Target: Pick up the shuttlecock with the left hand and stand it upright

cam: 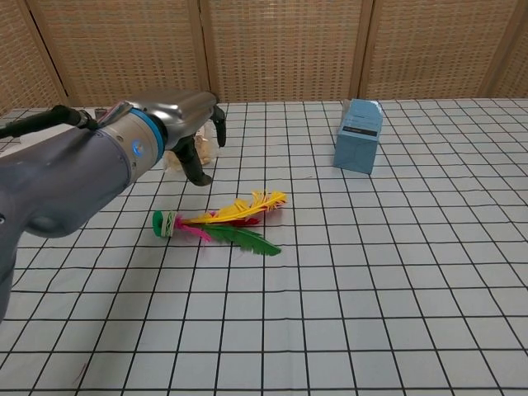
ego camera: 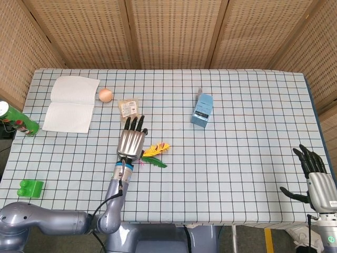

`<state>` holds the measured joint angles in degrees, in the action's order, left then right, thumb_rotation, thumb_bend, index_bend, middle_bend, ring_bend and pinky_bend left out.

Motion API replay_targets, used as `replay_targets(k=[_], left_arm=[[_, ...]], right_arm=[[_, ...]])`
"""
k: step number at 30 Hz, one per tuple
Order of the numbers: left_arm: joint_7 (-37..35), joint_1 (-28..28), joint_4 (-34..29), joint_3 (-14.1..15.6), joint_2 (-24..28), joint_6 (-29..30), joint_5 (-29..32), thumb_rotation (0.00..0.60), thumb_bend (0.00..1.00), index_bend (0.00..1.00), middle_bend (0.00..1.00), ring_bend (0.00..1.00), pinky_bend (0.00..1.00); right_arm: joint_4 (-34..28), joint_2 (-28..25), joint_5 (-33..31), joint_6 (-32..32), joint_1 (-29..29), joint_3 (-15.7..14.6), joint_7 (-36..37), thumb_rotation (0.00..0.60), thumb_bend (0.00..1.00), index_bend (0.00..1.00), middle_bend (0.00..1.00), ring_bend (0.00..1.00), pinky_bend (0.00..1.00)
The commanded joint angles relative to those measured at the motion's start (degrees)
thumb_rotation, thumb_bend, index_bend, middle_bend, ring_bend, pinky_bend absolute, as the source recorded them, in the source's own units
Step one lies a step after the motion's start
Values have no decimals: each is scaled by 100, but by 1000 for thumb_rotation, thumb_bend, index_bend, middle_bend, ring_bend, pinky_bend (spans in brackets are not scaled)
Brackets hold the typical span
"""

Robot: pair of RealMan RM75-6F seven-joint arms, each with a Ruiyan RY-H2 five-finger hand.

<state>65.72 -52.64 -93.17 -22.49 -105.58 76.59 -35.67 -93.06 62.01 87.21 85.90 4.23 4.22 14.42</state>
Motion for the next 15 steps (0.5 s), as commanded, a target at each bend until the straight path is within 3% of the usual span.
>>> replay_targets(k=[1,15], left_arm=[[63,-141,173,-36,-175,26,171,600,261,357,0,0,0],[287,-601,911,-23,-771,96,584,600,262,409,0,0,0]], right_arm=[[7,-8,-6,-1,2,8,42,600,77,50,0,0,2],[25,-24,26,34,-6,14,191,600,77,50,0,0,2]])
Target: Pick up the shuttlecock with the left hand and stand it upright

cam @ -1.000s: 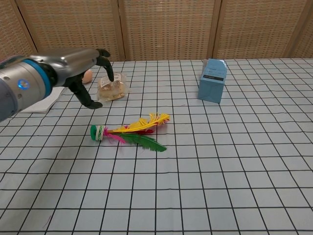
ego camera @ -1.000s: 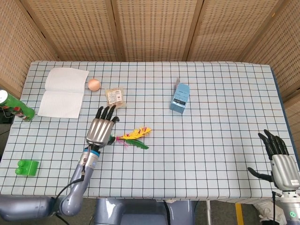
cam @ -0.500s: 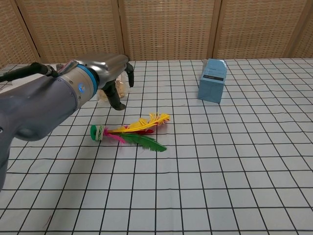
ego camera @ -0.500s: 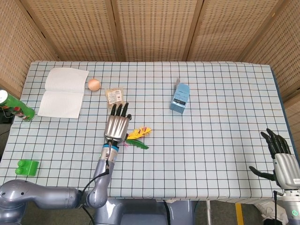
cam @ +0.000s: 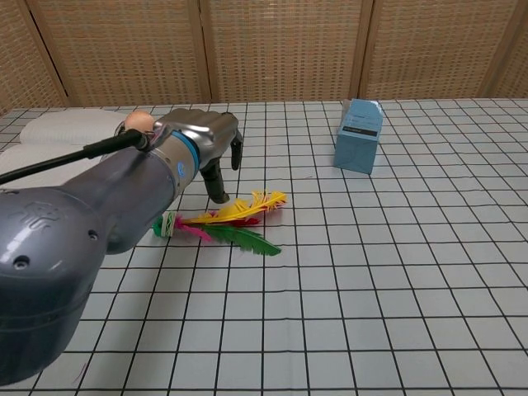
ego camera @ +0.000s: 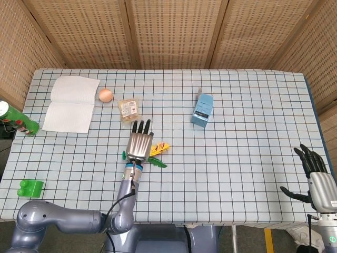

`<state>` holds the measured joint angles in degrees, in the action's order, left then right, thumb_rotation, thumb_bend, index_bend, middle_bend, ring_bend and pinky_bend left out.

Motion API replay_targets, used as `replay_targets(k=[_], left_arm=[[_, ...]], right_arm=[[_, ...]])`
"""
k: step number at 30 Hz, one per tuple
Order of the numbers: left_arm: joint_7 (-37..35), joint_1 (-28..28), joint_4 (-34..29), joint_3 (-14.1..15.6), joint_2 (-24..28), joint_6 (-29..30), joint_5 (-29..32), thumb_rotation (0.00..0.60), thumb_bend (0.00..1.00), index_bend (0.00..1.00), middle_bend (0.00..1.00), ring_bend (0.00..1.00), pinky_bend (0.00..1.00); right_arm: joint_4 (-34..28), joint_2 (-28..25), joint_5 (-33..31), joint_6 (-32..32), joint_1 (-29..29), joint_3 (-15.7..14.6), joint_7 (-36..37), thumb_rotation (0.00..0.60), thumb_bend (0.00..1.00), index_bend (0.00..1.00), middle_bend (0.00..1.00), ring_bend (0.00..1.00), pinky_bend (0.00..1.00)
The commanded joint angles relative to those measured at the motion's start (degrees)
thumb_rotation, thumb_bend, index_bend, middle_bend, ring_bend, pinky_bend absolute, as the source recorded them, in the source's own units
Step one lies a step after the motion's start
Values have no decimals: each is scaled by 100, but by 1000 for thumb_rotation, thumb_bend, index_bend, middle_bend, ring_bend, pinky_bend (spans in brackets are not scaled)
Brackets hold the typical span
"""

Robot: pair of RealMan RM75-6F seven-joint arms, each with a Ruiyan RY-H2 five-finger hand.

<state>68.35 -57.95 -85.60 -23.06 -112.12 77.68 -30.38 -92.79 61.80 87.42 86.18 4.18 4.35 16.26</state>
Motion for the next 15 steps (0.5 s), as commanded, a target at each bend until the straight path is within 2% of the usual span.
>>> replay_targets(k=[1,8,15], left_arm=[[25,-84,194,42,-146,-18,63,600,262,412,0,0,0],[23,-229,654,26,-427,-69,119,600,266,430,0,0,0],[22,-273,827,24,-530,-95,129,600,266,430,0,0,0]], right_arm=[[-3,-4,6,10,-3,1,12,600,78,50,0,0,2],[6,-23,3,15,-5,9,94,600,77,50,0,0,2],[18,-27,9,12,-3,8,138,600,78,50,0,0,2]])
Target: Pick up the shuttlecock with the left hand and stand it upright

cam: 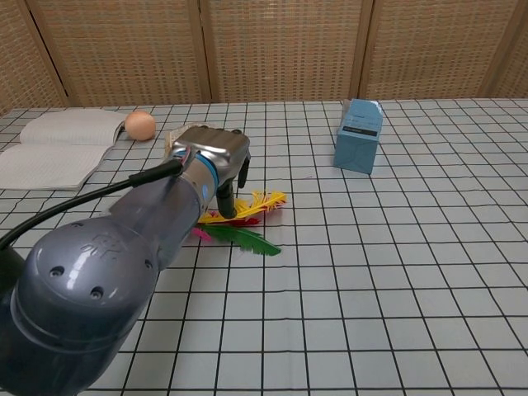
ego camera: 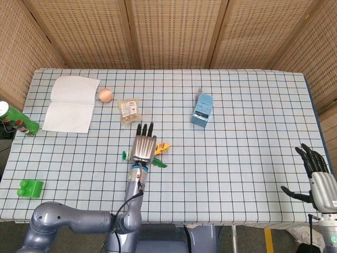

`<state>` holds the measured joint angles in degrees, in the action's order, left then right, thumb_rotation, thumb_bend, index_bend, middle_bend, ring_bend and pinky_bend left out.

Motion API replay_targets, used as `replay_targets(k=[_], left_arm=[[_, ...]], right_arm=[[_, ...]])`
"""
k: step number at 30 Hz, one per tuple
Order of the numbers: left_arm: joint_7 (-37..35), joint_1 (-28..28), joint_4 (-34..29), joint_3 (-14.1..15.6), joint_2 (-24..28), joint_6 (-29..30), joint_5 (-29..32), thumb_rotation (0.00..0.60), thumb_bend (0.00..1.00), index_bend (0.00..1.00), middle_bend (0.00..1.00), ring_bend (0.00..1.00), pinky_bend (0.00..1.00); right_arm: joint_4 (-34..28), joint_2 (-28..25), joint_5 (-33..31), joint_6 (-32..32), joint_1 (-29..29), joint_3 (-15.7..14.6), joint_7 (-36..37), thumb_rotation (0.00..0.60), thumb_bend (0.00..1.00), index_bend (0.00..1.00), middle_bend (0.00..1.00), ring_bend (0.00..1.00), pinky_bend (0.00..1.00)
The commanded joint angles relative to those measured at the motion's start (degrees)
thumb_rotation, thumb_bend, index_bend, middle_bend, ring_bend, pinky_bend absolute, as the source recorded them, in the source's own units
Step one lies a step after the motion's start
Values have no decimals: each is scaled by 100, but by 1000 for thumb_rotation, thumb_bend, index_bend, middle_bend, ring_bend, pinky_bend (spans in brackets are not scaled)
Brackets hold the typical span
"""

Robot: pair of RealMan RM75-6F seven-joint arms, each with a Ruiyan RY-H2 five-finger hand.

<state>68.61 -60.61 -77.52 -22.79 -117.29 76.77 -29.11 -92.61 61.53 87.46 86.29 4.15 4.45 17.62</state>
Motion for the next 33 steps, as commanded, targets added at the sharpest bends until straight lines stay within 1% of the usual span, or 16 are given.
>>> replay_targets(k=[1,8,12,21,33], left_arm=[[2,-12,36,-3,-22,-11,5,600,266,430,0,0,0],[57,-26,189,38,-94,-35,30,600,266,431,0,0,0],[69,-30,404,84,-170,-55,0,600,266,433,0,0,0],[62,-11,558,92,-266,-173,29,600,266,437,0,0,0],[131,12,672,96,-388,-249,64,600,270,500,0,0,0]], right_arm=[[0,1,7,0,1,-3,3,600,77,50,0,0,2],[6,4,9,6,2,2,24,600,77,50,0,0,2],[19,8,33,31,1,4,67,600,77,50,0,0,2],[41,17,62,67,-2,8,126,600,77,49,0,0,2],[74,15,78,136,-17,27,238,600,77,50,0,0,2]])
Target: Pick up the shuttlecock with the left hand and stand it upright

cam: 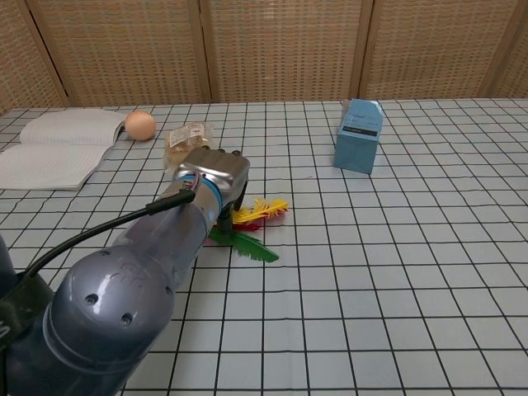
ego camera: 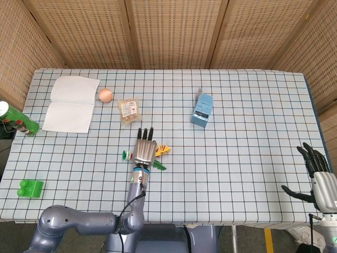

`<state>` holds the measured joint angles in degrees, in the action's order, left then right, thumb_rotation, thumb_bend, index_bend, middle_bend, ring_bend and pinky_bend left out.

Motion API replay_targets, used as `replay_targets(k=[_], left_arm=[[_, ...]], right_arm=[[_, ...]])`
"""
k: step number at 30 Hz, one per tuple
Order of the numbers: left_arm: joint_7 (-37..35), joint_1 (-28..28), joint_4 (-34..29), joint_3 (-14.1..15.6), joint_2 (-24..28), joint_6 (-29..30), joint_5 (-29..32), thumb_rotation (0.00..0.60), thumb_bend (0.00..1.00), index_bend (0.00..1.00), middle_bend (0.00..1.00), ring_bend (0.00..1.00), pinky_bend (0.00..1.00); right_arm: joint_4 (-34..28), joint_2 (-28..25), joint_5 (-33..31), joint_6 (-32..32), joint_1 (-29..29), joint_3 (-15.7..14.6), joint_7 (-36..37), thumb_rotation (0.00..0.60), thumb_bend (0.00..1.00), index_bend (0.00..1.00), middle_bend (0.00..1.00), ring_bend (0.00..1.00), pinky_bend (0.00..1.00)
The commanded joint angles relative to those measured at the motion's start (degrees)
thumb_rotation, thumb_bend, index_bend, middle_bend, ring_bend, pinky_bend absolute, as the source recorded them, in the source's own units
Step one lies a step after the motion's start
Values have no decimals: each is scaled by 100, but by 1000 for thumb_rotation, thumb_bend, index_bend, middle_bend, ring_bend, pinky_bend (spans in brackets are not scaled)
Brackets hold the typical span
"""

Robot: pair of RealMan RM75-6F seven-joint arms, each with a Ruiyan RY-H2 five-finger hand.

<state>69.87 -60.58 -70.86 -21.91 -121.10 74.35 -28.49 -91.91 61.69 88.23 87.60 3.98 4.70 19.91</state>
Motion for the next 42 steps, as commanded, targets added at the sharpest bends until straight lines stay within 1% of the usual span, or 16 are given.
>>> replay_targets(k=[1,6,10,16,21,26,37,40,42], left_arm=[[9,16,10,13,-10,-8,0,600,271,507,0,0,0],[38,58,9,48,-1,-15,-6,600,288,558,0,0,0],[39,80,-32,54,29,-42,-25,600,366,583,0,0,0],[46,111,-89,72,68,-38,-60,600,396,608,0,0,0],[78,130,-111,98,97,-16,-89,600,481,643,0,0,0],[63,157,-160,118,130,-3,-144,600,485,647,0,0,0],[-47,272,-539,132,377,128,-361,600,487,647,0,0,0],[-246,401,-923,234,612,293,-690,600,486,647,0,0,0],[-352,476,-1113,274,727,340,-804,600,491,647,0,0,0]], right_arm=[[5,-1,2,9,-1,5,16,600,78,50,0,0,2],[10,0,13,34,-7,8,42,600,77,50,0,0,2],[19,5,12,48,-11,13,56,600,77,50,0,0,2],[19,7,24,73,-17,16,69,600,77,50,0,0,1],[16,4,37,94,-20,19,83,600,77,50,0,0,2],[23,3,30,88,-21,18,97,600,77,50,0,0,2],[23,-11,26,103,-30,21,125,600,77,50,0,0,2],[16,-1,49,78,-17,5,87,600,77,50,0,0,2],[5,-1,59,86,-17,4,69,600,77,50,0,0,2]])
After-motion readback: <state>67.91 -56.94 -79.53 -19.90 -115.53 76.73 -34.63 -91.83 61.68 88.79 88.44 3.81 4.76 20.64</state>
